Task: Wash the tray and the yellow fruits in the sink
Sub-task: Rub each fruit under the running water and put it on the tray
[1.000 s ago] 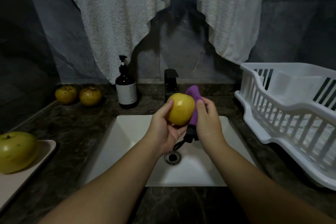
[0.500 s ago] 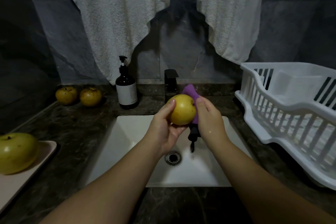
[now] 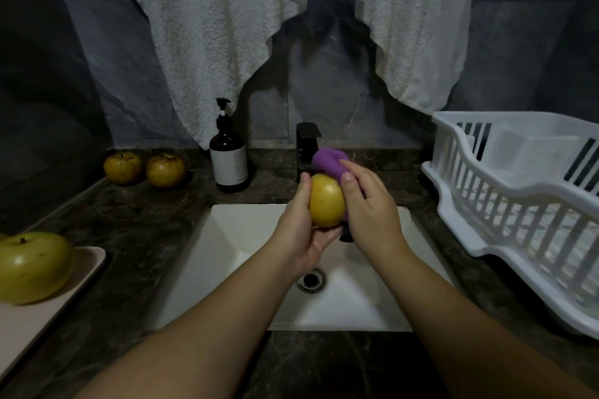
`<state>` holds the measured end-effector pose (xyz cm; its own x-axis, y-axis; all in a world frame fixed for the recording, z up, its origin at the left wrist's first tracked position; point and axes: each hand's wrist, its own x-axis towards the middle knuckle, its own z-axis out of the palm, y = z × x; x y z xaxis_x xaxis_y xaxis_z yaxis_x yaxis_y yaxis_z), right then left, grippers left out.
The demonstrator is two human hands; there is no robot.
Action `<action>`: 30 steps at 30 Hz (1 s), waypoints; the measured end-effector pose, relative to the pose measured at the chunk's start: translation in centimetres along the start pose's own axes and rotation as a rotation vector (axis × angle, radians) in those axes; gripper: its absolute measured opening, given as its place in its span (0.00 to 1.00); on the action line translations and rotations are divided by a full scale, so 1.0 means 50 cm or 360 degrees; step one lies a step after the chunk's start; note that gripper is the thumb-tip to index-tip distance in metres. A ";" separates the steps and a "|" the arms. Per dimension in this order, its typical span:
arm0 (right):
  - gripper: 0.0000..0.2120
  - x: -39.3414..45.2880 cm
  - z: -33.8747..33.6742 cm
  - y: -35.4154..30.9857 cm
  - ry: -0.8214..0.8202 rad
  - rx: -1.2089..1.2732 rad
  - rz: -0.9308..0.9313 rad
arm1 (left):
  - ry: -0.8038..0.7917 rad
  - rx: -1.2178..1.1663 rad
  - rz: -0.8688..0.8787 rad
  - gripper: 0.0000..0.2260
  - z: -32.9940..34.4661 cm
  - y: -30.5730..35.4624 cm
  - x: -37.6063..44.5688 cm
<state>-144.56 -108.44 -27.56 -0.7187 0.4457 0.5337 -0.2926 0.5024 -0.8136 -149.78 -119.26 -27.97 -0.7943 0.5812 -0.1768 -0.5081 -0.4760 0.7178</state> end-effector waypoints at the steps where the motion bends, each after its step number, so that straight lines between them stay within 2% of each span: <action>1: 0.11 0.005 0.000 0.004 0.0031 0.0098 0.0134 | -0.0008 -0.0039 -0.0047 0.33 0.002 0.001 -0.001; 3: 0.10 0.008 0.000 0.010 0.0087 0.0251 0.0385 | -0.0065 0.0012 -0.0193 0.38 0.002 0.003 -0.003; 5: 0.11 0.010 -0.002 0.011 0.0143 0.0234 0.0449 | -0.0041 0.0167 -0.0315 0.39 -0.002 0.001 -0.001; 7: 0.11 0.008 -0.004 0.011 0.0186 0.0205 0.0390 | 0.0057 0.0203 -0.0260 0.33 0.001 -0.008 0.003; 10: 0.09 -0.005 -0.002 -0.003 0.0189 0.0112 0.0124 | 0.0175 0.0143 -0.0047 0.25 0.005 -0.013 0.015; 12: 0.11 -0.011 0.007 -0.005 0.0186 0.0018 -0.0057 | 0.0132 0.0046 -0.0008 0.27 0.004 -0.004 0.013; 13: 0.12 -0.010 0.010 -0.003 0.0181 0.0004 -0.0054 | 0.0061 0.0046 -0.0018 0.30 0.004 0.000 0.006; 16: 0.14 0.000 0.009 0.002 0.0137 0.0085 0.0193 | -0.0156 0.0251 -0.0022 0.35 0.003 -0.002 -0.014; 18: 0.14 -0.004 0.009 0.005 0.0130 0.0065 0.0167 | -0.0139 0.0357 0.0037 0.34 0.002 -0.007 -0.011; 22: 0.13 -0.015 0.014 0.004 0.0122 -0.0033 -0.0006 | -0.0189 0.0229 0.0045 0.32 0.004 0.005 -0.006; 26: 0.12 0.000 0.006 0.011 0.0182 0.0111 0.0269 | -0.0120 0.0208 0.0049 0.37 0.002 0.001 -0.002; 30: 0.13 -0.018 0.020 0.005 0.0098 -0.0094 -0.0043 | -0.0022 0.0067 0.0027 0.33 0.005 0.000 0.010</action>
<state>-144.60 -109.48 -28.48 -0.6704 0.4752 0.5699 -0.2722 0.5570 -0.7847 -150.10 -118.79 -27.92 -0.7979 0.5824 -0.1555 -0.4801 -0.4578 0.7483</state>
